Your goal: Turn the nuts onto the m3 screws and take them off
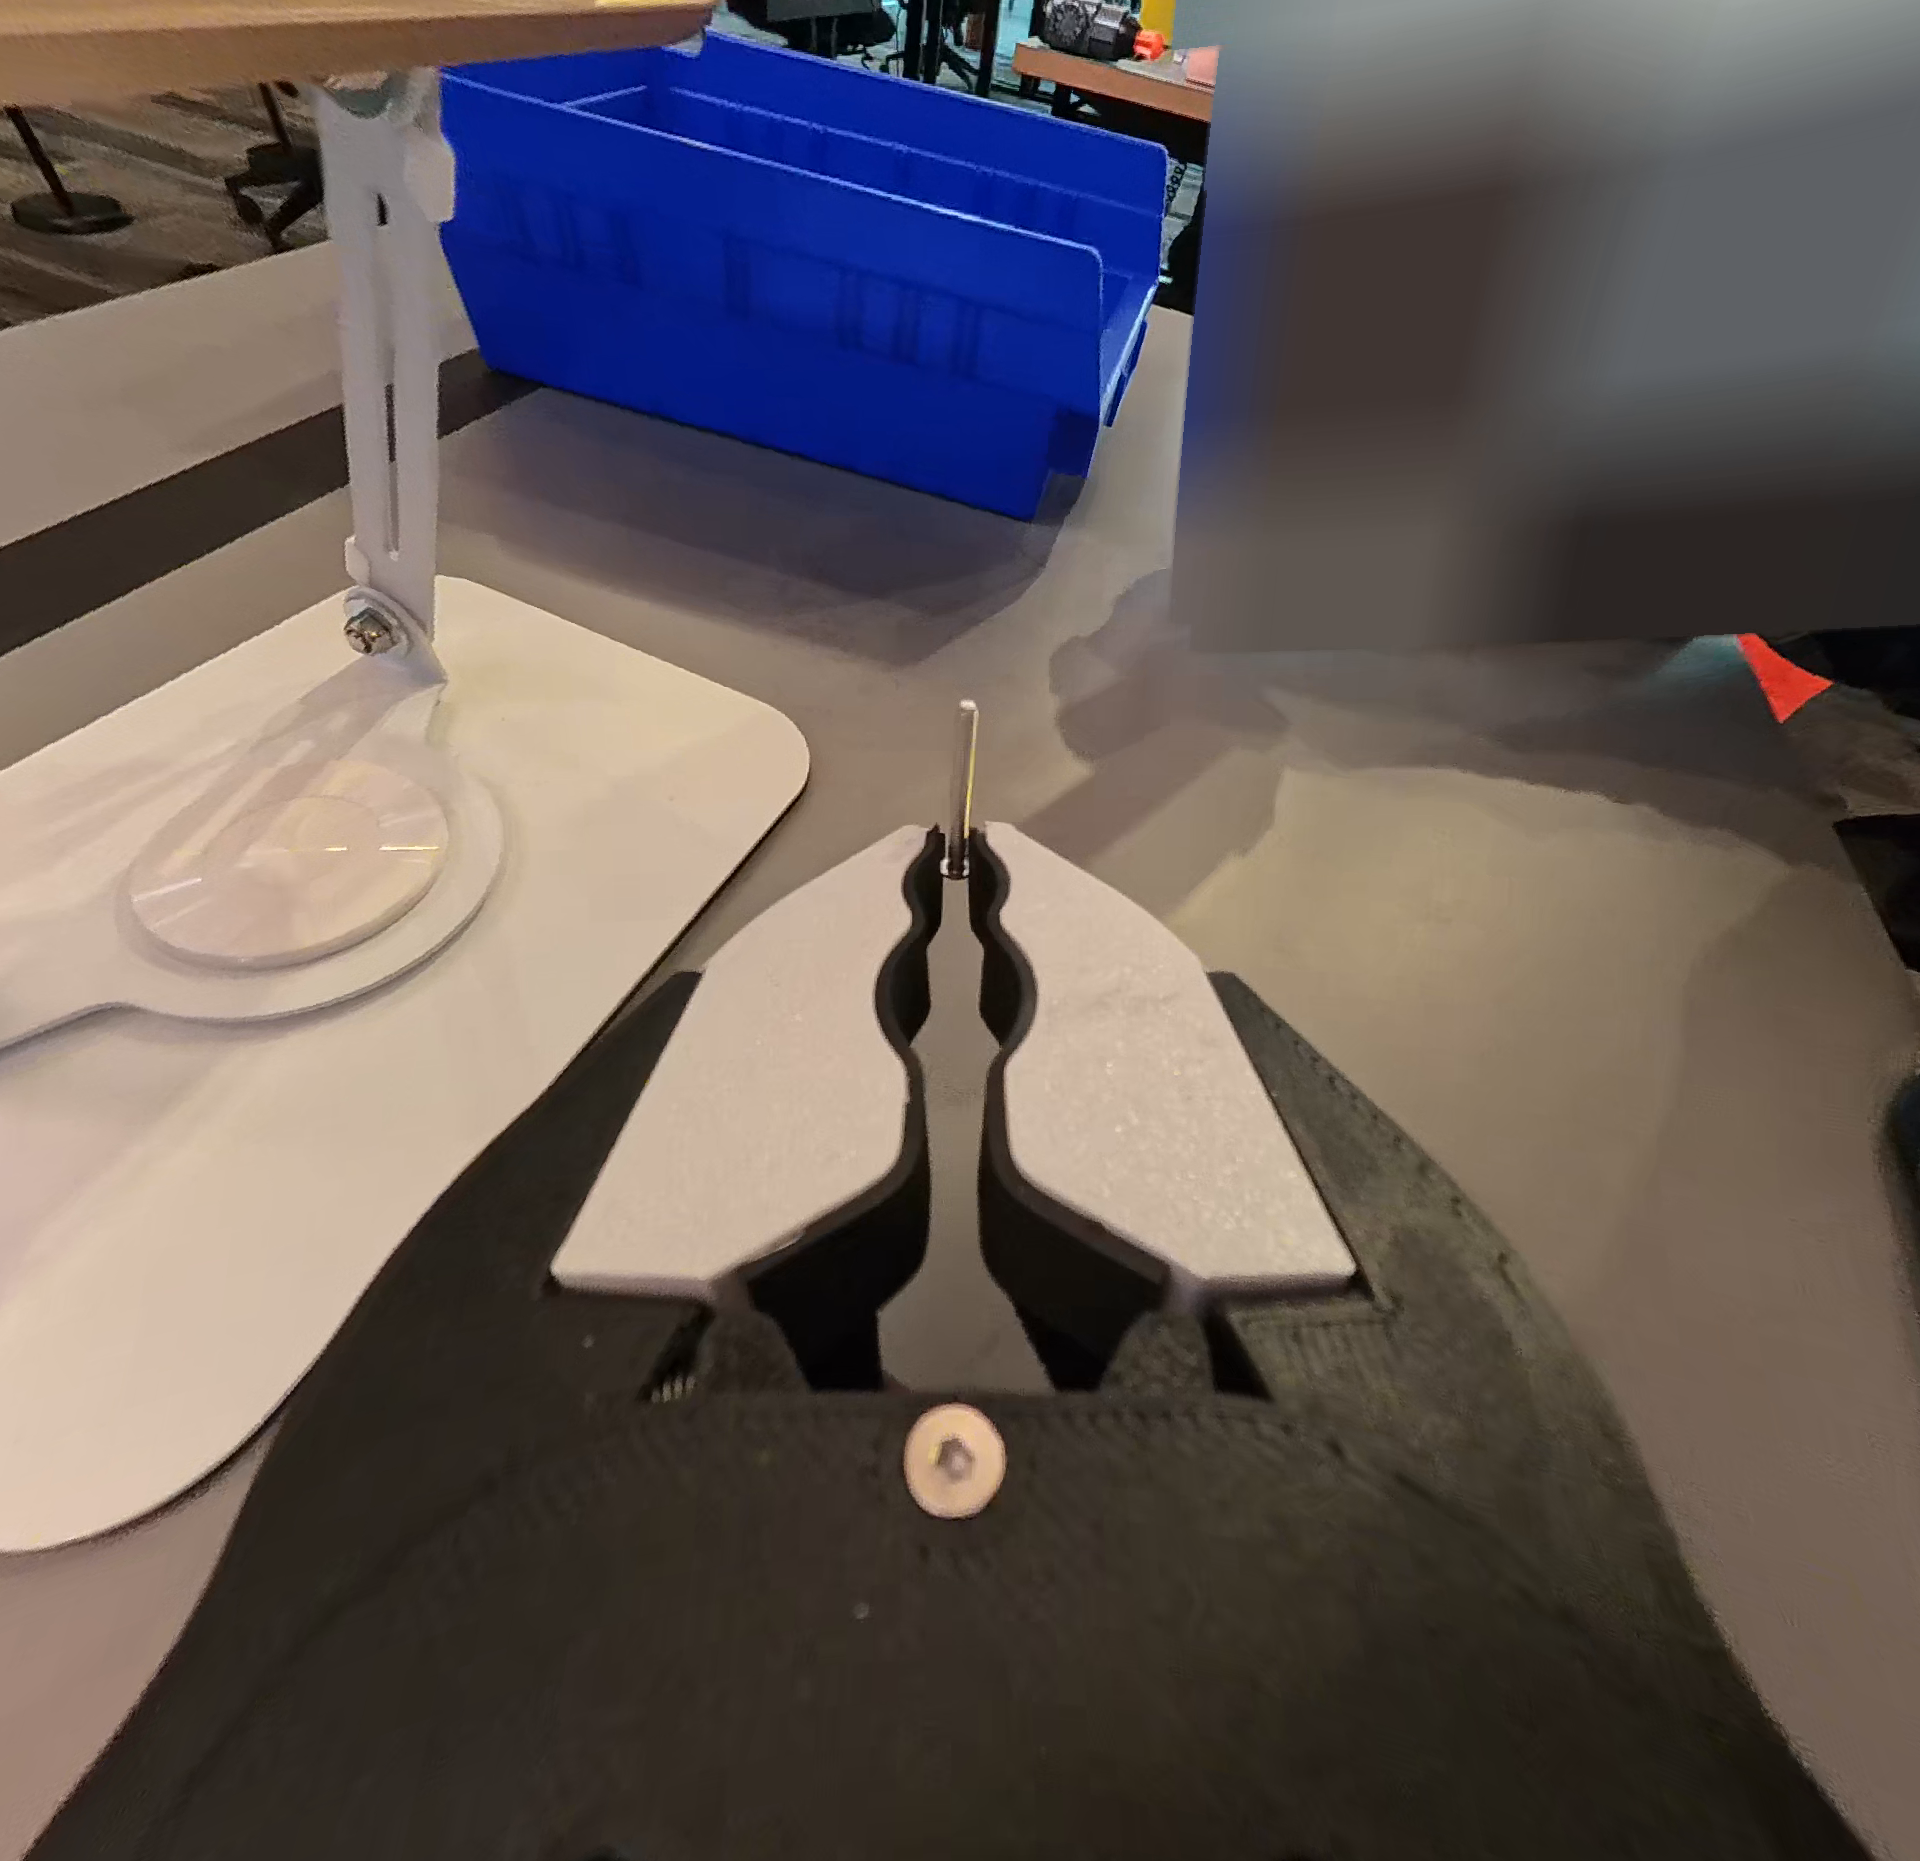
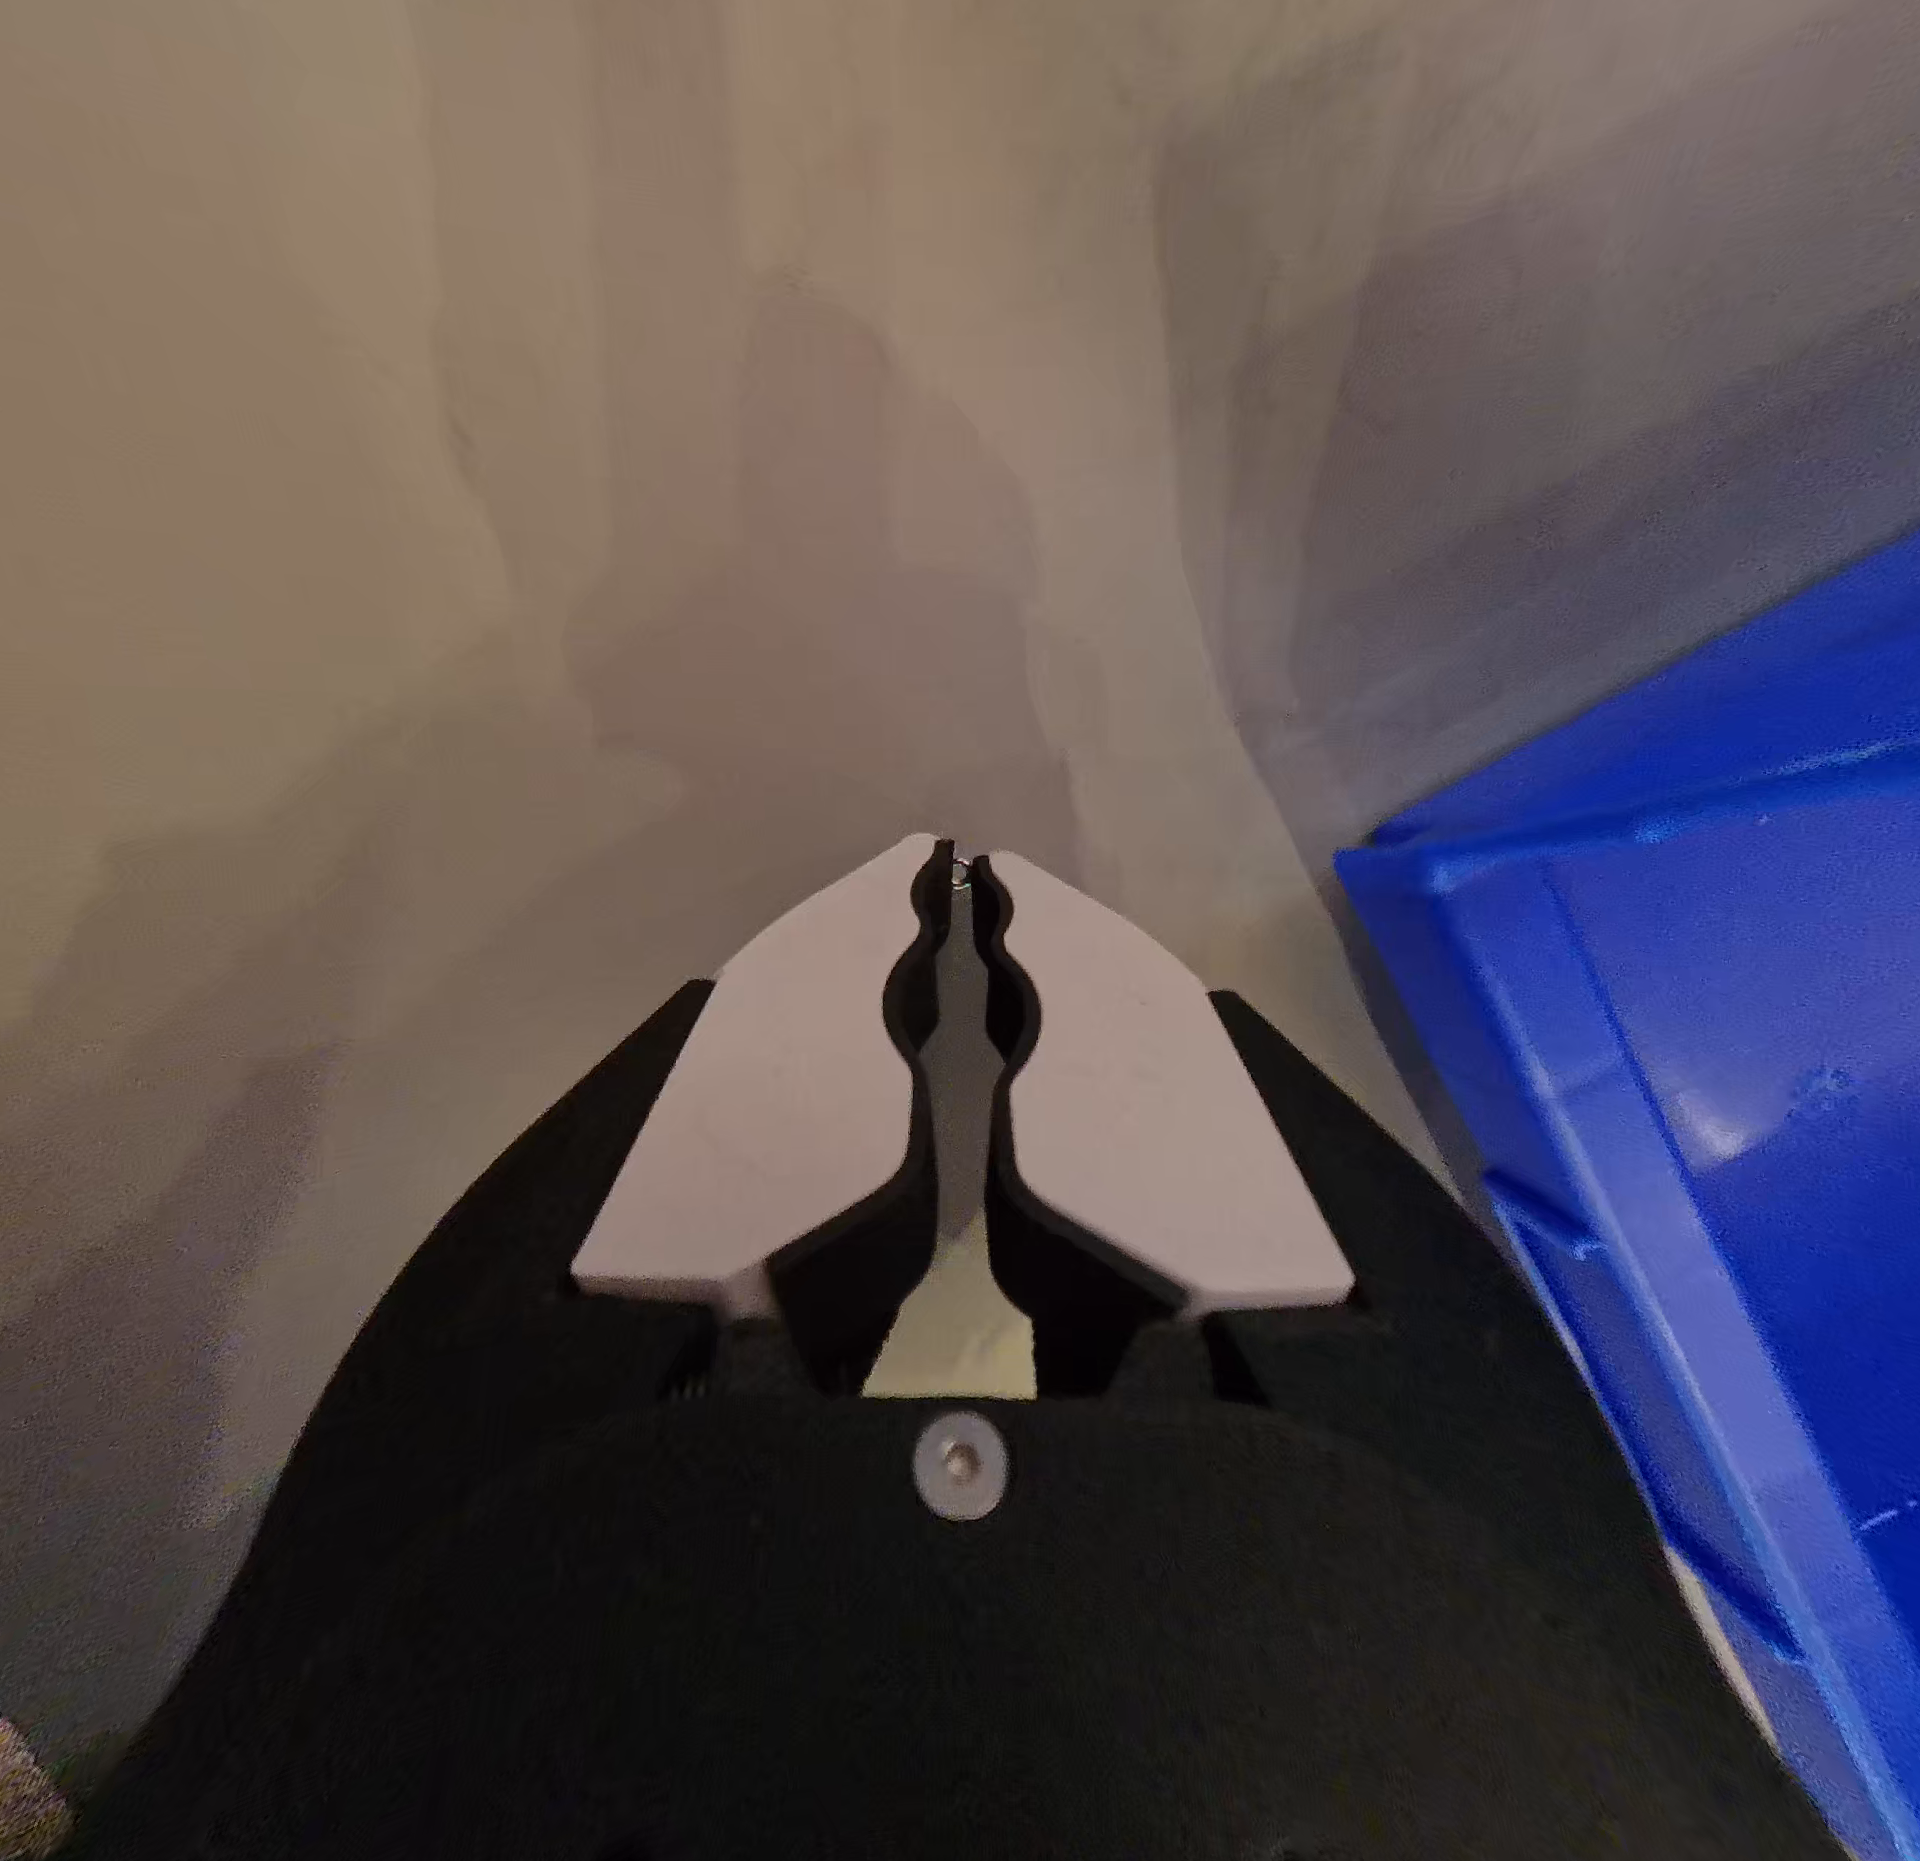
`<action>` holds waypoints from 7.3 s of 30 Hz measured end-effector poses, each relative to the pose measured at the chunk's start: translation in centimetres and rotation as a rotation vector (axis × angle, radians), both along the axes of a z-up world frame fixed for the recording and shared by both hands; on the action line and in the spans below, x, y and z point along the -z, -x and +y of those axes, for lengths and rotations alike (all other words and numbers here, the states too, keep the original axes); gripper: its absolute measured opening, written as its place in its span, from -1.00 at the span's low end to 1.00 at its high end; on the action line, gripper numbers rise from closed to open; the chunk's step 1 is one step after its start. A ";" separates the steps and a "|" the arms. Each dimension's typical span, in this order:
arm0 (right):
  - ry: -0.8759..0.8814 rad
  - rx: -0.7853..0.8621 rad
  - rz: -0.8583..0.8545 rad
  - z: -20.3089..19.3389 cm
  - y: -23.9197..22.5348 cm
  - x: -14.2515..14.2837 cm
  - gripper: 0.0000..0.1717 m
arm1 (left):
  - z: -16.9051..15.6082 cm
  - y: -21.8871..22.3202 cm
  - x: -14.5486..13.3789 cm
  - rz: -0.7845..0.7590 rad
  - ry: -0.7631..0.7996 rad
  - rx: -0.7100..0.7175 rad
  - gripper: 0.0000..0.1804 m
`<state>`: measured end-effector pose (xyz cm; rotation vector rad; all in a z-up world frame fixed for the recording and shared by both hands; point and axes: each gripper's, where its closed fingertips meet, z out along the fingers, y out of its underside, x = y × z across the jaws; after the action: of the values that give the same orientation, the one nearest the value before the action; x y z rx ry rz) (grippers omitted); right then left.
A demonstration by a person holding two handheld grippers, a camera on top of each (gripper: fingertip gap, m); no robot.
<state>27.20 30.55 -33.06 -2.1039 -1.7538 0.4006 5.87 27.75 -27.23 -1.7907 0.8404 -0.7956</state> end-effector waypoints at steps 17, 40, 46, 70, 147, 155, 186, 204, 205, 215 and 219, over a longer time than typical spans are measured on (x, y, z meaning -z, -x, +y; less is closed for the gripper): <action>-0.033 -0.410 0.282 -6.3 14.3 -8.0 -1.00 | -2.5 -3.1 1.3 0.218 -0.109 0.115 -0.96; -0.079 -0.465 0.267 -3.9 22.4 -2.9 -0.82 | -2.2 7.4 2.7 0.266 -0.022 -0.149 -0.96; -0.084 -0.459 0.221 -1.2 25.3 -0.8 -0.75 | -1.2 9.0 2.3 0.243 -0.034 -0.223 -0.96; 0.025 -0.484 0.142 -0.3 26.6 1.0 -0.89 | -1.4 8.7 2.2 0.214 -0.018 -0.204 -0.96; -0.086 -0.664 0.334 -6.4 27.7 -8.6 -0.95 | -2.6 5.8 0.9 0.269 -0.158 -0.111 -0.96; -0.079 -0.660 0.372 -6.6 27.6 -9.4 -0.95 | -2.7 5.8 0.0 0.213 -0.169 -0.117 -0.96; -0.051 -0.644 0.485 -7.2 27.5 -10.4 -0.95 | -2.9 5.2 -0.8 0.223 -0.254 -0.125 -0.96; -0.128 -0.463 0.526 -6.6 28.0 -10.5 -0.94 | -2.0 6.0 -1.0 0.292 -0.281 -0.235 -0.96; -0.130 -0.459 0.529 -6.6 28.1 -10.5 -0.94 | -2.0 6.0 -0.9 0.290 -0.279 -0.234 -0.96; -0.133 -0.452 0.545 -6.6 28.1 -10.4 -0.92 | -2.1 5.8 -1.0 0.269 -0.271 -0.224 -0.96; -0.126 -0.450 0.556 -6.6 28.2 -10.5 -0.92 | -2.1 5.7 -1.1 0.265 -0.271 -0.220 -0.96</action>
<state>-0.95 23.90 -22.55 -1.3183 -1.8187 0.8735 0.15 25.64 -26.16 -1.7275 0.8571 -0.2898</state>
